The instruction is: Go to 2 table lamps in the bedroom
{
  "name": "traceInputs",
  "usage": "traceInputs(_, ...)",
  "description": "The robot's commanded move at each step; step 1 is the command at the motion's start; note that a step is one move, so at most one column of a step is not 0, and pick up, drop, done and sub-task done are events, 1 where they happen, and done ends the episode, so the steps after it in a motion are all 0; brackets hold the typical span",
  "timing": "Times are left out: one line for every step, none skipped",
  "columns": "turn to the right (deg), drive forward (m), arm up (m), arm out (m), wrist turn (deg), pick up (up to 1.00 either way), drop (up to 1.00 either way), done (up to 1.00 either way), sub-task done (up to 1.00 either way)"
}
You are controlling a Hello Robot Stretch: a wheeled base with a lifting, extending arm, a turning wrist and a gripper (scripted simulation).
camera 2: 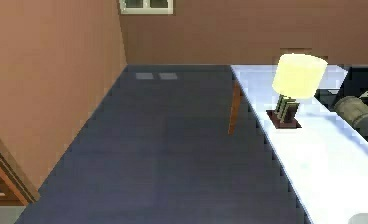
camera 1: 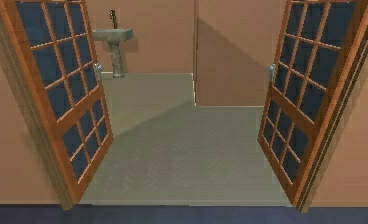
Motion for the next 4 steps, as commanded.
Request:
traceInputs(0.0,0.05,0.0,0.0,0.0,0.0,0.0,0.0,0.0)
traceInputs(-45.0,0.0,0.0,0.0,0.0,0.0,0.0,0.0,0.0)
traceInputs(-36.0,0.0,0.0,0.0,0.0,0.0,0.0,0.0,0.0)
traceInputs(0.0,0.2,0.0,0.0,0.0,0.0,0.0,0.0,0.0)
